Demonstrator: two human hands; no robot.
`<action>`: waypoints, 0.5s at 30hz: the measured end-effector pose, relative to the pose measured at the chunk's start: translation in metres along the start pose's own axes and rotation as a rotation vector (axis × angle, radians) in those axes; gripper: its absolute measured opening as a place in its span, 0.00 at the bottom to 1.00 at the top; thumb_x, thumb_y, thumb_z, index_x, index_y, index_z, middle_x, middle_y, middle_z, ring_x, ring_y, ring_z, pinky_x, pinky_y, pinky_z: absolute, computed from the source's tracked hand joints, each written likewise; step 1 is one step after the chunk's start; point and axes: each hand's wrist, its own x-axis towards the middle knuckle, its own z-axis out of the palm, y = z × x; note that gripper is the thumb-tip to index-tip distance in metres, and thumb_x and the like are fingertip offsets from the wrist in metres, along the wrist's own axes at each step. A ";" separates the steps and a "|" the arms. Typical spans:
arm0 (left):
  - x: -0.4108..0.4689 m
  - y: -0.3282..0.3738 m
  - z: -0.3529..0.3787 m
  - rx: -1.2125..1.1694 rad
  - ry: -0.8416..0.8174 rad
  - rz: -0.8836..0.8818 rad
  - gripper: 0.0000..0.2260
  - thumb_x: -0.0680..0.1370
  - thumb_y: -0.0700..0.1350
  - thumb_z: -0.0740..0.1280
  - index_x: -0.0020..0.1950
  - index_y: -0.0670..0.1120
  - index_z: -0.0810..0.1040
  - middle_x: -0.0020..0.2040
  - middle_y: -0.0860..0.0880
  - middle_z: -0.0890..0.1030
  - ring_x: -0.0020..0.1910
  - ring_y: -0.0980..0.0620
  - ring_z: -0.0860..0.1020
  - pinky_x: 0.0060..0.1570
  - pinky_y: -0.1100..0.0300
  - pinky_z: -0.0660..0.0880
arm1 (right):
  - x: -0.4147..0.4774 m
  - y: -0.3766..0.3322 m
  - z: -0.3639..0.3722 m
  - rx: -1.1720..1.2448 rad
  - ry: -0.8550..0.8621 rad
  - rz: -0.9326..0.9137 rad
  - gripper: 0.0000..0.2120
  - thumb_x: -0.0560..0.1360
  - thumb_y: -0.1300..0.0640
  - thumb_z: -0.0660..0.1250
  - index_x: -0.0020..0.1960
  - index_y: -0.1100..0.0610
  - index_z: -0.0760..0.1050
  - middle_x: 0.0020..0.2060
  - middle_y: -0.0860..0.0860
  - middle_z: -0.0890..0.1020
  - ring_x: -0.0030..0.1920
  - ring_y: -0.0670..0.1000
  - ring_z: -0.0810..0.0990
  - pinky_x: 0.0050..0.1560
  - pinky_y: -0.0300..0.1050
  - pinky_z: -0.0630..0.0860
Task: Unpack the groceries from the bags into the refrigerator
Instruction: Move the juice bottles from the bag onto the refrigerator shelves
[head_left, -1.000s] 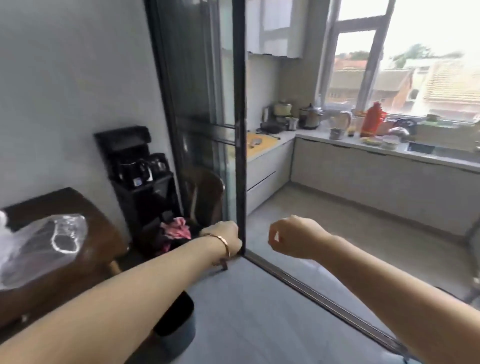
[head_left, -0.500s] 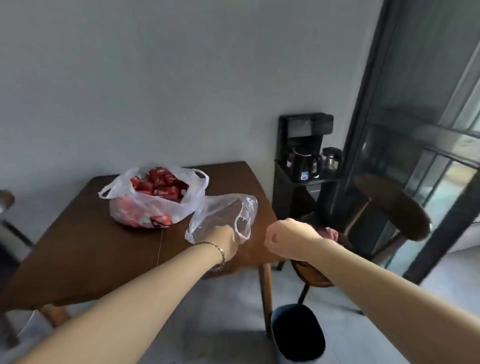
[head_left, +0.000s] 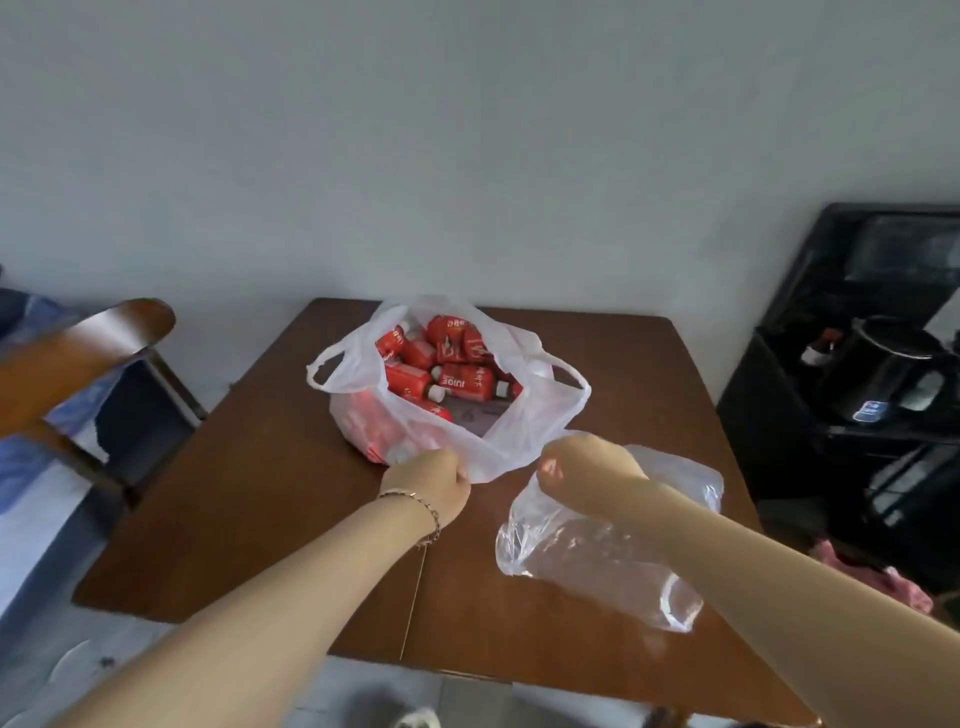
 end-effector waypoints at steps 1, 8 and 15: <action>0.019 -0.012 -0.001 0.003 0.000 0.012 0.14 0.81 0.46 0.55 0.59 0.47 0.77 0.57 0.47 0.80 0.54 0.45 0.78 0.46 0.57 0.70 | 0.022 -0.006 0.004 0.005 0.012 0.011 0.11 0.77 0.57 0.56 0.52 0.57 0.76 0.49 0.52 0.80 0.47 0.55 0.78 0.45 0.45 0.73; 0.143 -0.067 -0.013 -0.030 0.145 0.213 0.08 0.79 0.44 0.59 0.53 0.45 0.76 0.53 0.48 0.76 0.52 0.48 0.76 0.45 0.56 0.72 | 0.154 -0.048 0.038 0.164 0.080 0.103 0.12 0.78 0.55 0.56 0.53 0.54 0.77 0.50 0.51 0.82 0.49 0.54 0.80 0.43 0.42 0.74; 0.239 -0.097 0.000 0.083 -0.123 0.270 0.10 0.79 0.43 0.60 0.59 0.48 0.75 0.60 0.49 0.73 0.57 0.48 0.75 0.52 0.53 0.76 | 0.236 -0.058 0.096 0.336 -0.089 0.199 0.14 0.79 0.58 0.59 0.64 0.58 0.72 0.61 0.54 0.74 0.60 0.54 0.74 0.58 0.42 0.72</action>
